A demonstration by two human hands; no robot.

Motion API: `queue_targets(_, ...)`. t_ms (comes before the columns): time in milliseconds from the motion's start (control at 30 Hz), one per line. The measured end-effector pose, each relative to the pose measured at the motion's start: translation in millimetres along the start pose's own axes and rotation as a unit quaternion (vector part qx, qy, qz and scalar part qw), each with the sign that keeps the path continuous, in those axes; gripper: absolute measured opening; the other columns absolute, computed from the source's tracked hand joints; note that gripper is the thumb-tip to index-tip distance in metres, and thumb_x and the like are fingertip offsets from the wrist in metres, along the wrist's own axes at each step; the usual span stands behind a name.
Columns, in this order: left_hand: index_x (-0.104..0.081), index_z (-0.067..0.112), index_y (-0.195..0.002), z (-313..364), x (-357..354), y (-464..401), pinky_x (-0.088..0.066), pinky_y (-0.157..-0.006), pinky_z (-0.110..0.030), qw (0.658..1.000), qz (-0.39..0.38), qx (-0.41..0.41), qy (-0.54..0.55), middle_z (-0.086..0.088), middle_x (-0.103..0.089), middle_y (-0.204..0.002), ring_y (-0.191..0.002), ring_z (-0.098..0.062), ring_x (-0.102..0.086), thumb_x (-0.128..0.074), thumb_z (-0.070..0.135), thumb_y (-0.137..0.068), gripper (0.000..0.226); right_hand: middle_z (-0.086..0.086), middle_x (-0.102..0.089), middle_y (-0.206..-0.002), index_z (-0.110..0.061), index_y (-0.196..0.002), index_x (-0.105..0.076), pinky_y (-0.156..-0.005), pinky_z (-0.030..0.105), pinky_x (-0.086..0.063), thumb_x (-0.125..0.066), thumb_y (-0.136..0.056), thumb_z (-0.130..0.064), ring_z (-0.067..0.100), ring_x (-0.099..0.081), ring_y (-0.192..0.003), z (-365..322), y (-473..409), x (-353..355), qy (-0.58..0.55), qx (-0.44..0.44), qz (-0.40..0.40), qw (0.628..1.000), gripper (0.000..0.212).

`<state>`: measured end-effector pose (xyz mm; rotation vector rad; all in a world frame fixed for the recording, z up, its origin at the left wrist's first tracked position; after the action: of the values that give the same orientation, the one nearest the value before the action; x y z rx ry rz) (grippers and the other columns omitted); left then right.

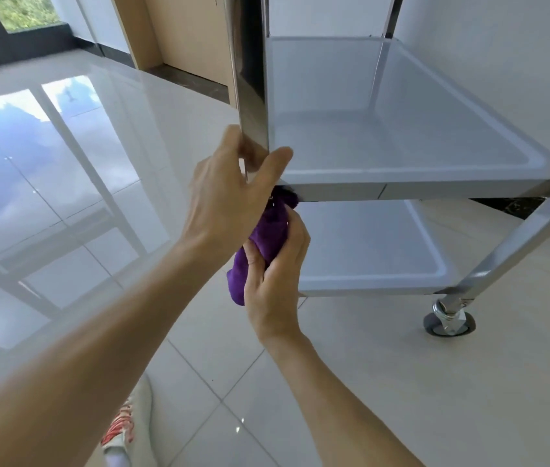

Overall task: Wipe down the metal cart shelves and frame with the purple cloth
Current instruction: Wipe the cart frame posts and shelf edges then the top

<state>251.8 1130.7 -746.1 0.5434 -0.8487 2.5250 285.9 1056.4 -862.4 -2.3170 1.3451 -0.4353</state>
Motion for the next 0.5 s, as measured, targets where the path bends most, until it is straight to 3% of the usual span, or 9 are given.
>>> queue_targets(67,-0.047,0.025,-0.083,-2.7,0.8,-1.5,-0.046,-0.068,-0.008,1.0,0.002,-0.01,-0.009,0.03,-0.062,-0.067,-0.072,0.014,-0.058,-0.061,0.04,-0.093,0.022,0.009,-0.041,-0.147,-0.013,-0.148,-0.03,-0.098,-0.001,-0.032,-0.059,-0.096,-0.021,0.008,-0.042,-0.132,25.4,9.0,-6.6,0.006,-0.036,-0.037,0.999,0.06)
queue_targets(133,-0.047,0.025,-0.086,-6.5,2.2,-4.3,-0.047,-0.063,-0.013,1.0,0.003,-0.01,-0.02,0.02,-0.06,-0.067,-0.071,0.011,-0.056,-0.06,0.039,-0.093,0.02,-0.002,-0.038,-0.15,-0.024,-0.149,-0.025,-0.099,-0.001,-0.03,-0.055,-0.098,-0.024,0.01,-0.041,-0.135,55.3,24.3,-8.2,0.013,-0.093,-0.097,0.991,0.06)
queue_targets(267,-0.046,0.025,-0.089,-11.6,5.9,-6.2,-0.041,-0.061,-0.018,0.999,-0.011,0.0,-0.03,0.017,-0.055,-0.074,-0.07,0.004,-0.054,-0.058,0.041,-0.093,0.02,-0.007,-0.041,-0.145,-0.02,-0.151,-0.027,-0.101,0.0,-0.022,-0.052,-0.1,-0.021,0.013,-0.04,-0.138,103.8,48.9,-1.2,0.092,-0.191,-0.202,0.956,0.057)
queue_targets(400,-0.045,0.025,-0.091,-10.5,7.2,-3.6,-0.043,-0.063,-0.021,0.999,-0.014,0.007,-0.036,0.014,-0.058,-0.079,-0.075,0.0,-0.057,-0.055,0.042,-0.094,0.02,-0.007,-0.047,-0.136,-0.016,-0.147,-0.035,-0.095,-0.005,-0.025,-0.056,-0.098,-0.021,0.012,-0.046,-0.129,81.9,35.0,-3.9,0.057,-0.175,-0.16,0.97,0.054)
queue_targets(500,-0.044,0.025,-0.09,-10.0,6.4,-2.9,-0.044,-0.066,-0.022,0.999,0.002,0.015,-0.031,0.012,-0.059,-0.079,-0.077,-0.003,-0.057,-0.055,0.04,-0.093,0.018,-0.002,-0.048,-0.14,-0.018,-0.146,-0.034,-0.094,-0.005,-0.028,-0.056,-0.096,-0.027,-0.005,-0.044,-0.124,55.8,17.2,-8.6,0.016,-0.112,-0.12,0.986,0.056)
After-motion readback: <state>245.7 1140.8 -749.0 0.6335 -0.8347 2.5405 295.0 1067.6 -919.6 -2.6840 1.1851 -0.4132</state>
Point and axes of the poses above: each hand's wrist, its own y-axis away from the middle knuckle, its own x-axis out of the back of the hand, z = x × y, the point moved 4 cm from there along -y, towards the middle knuckle
